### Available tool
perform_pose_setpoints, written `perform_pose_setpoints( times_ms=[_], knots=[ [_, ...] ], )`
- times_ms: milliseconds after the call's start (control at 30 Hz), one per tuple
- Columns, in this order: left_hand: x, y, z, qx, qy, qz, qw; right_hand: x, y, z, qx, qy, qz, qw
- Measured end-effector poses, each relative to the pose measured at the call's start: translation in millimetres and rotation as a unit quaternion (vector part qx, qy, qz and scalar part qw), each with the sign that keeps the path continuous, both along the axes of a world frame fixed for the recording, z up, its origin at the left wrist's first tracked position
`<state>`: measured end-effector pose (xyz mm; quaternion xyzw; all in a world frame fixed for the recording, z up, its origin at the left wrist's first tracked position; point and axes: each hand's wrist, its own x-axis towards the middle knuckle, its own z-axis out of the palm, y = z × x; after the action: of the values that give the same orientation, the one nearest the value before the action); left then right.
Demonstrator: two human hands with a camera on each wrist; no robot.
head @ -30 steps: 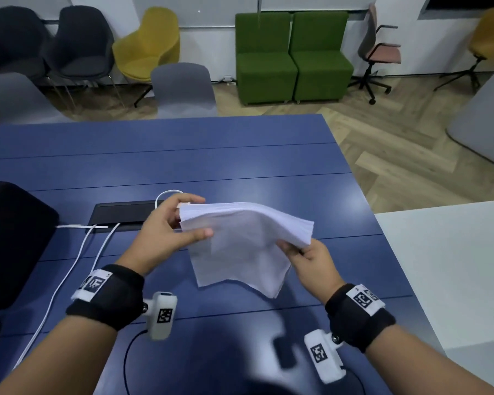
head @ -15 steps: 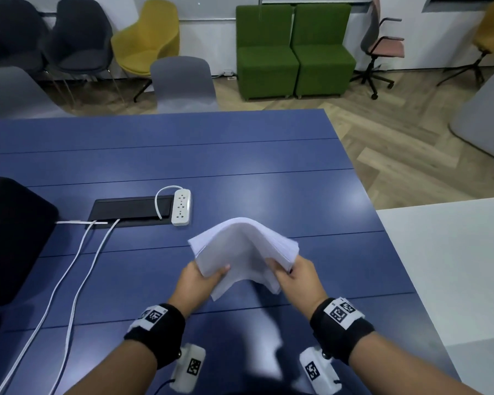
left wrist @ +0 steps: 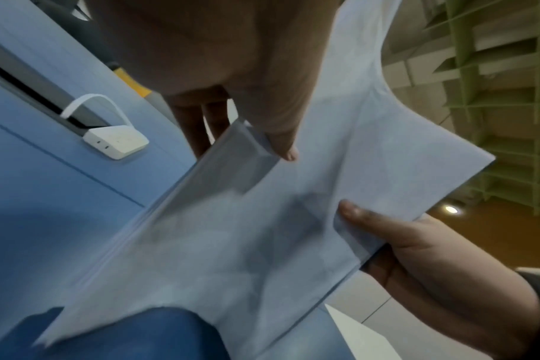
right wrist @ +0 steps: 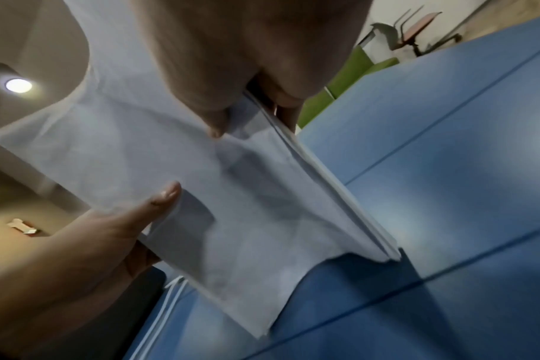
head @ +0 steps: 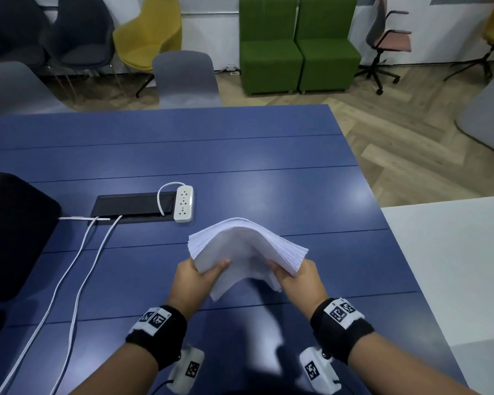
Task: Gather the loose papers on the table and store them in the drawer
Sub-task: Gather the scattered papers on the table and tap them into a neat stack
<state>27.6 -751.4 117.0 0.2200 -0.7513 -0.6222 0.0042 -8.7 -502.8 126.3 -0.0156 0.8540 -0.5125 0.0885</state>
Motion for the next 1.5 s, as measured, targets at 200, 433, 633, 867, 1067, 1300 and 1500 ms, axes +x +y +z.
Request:
perform_pose_setpoints(
  times_ms=[200,433,633,867,1067,1300,1500],
  knots=[
    [1.9,-2.9,-1.2,0.014,-0.015,-0.051,0.998,3.0,1.9,-6.9,-0.017,-0.075,-0.02,0.997],
    [5.3,9.9,18.2,0.071,0.062,-0.003,0.996,9.4,4.4,-8.8,0.003,0.0,0.003,1.0],
    [17.0,7.3,1.9,0.022,-0.019,-0.047,0.998,13.7,6.2,-21.6,0.022,-0.089,0.009,0.996],
    [9.5,1.4,23.8,-0.054,-0.035,-0.099,0.993,-8.2,12.5,-7.8,0.013,-0.127,0.024,0.992],
    [-3.0,-18.0,64.3,0.02,-0.003,-0.101,0.995,-18.3,46.4,1.0,-0.095,-0.185,0.029,0.978],
    [-2.2,-28.7,94.4,0.184,0.017,-0.058,0.981,-6.5,66.1,27.7,-0.292,-0.257,-0.036,0.921],
    [-1.1,-16.8,89.1,0.243,0.045,-0.005,0.969,-10.9,55.4,47.3,-0.332,-0.22,-0.109,0.911]
  ],
)
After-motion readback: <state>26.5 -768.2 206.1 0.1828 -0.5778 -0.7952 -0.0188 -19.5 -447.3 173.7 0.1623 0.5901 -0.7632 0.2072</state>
